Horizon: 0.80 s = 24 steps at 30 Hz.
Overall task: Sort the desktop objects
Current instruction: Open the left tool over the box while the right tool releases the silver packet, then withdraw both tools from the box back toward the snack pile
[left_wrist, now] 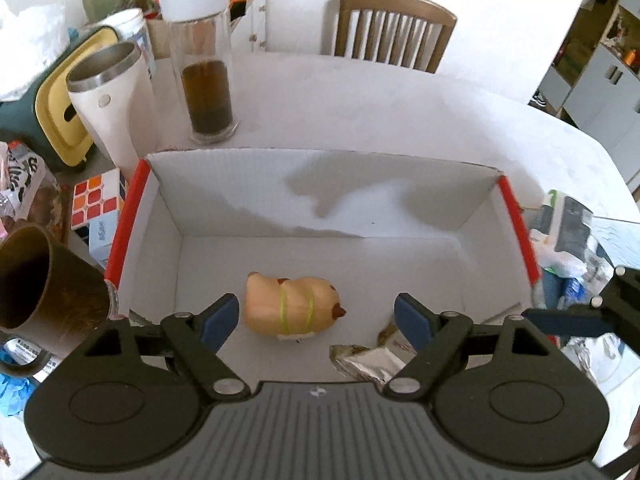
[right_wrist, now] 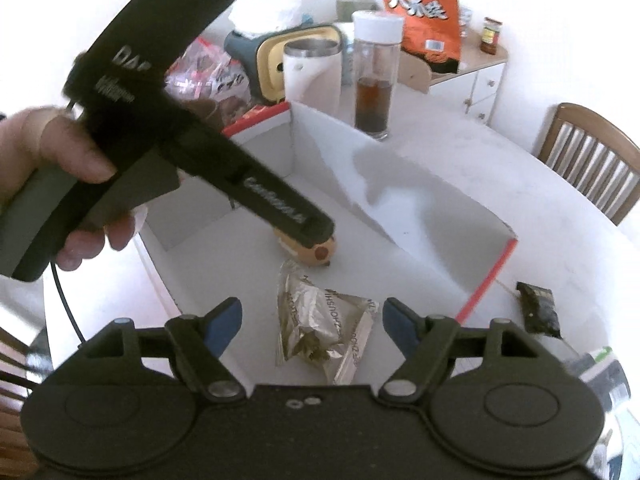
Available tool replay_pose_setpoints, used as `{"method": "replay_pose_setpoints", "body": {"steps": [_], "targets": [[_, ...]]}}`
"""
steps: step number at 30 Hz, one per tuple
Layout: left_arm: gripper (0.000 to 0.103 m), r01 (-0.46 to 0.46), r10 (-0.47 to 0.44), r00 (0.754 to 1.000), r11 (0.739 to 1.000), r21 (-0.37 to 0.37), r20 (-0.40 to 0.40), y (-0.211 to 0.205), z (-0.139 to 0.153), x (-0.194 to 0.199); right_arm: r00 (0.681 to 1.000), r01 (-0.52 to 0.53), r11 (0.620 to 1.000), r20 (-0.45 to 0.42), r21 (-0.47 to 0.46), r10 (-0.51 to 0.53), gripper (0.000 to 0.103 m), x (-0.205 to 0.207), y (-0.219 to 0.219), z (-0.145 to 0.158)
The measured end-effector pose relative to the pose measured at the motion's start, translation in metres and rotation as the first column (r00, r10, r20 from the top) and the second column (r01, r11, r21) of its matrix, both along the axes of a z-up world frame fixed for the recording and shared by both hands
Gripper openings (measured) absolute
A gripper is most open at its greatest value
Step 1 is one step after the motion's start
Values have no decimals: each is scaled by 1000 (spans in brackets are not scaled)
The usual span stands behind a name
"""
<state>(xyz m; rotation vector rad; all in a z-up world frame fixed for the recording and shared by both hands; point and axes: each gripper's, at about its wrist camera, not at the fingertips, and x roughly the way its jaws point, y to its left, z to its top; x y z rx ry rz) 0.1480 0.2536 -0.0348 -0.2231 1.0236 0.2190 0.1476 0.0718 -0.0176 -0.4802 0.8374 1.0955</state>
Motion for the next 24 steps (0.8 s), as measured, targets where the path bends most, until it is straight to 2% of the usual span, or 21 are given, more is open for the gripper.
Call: {"method": "replay_pose_setpoints", "body": {"steps": [5,16,21,23,24], "targets": [[85,41,-42,999,998,46,15,-15,13,-11,999,33,999,7,39,-33,80,-5,-19,16],[85,70,-73,994,997,41,87,-32,29,-42,994,103,990,17,101,-105,82,-21,-59,33],[90,85,-90,990,995,51,104,-38,30,-54,991,126,985,29,121,-131,83,-28,-74,38],[102,93,-98,989,994,52,114,-41,30,-60,990,133,982,36,135,-139,83,-31,-83,40],[103,96,-102,988,994,56,120,-43,30,-63,989,139,981,36,138,-145,83,-32,-87,41]]}}
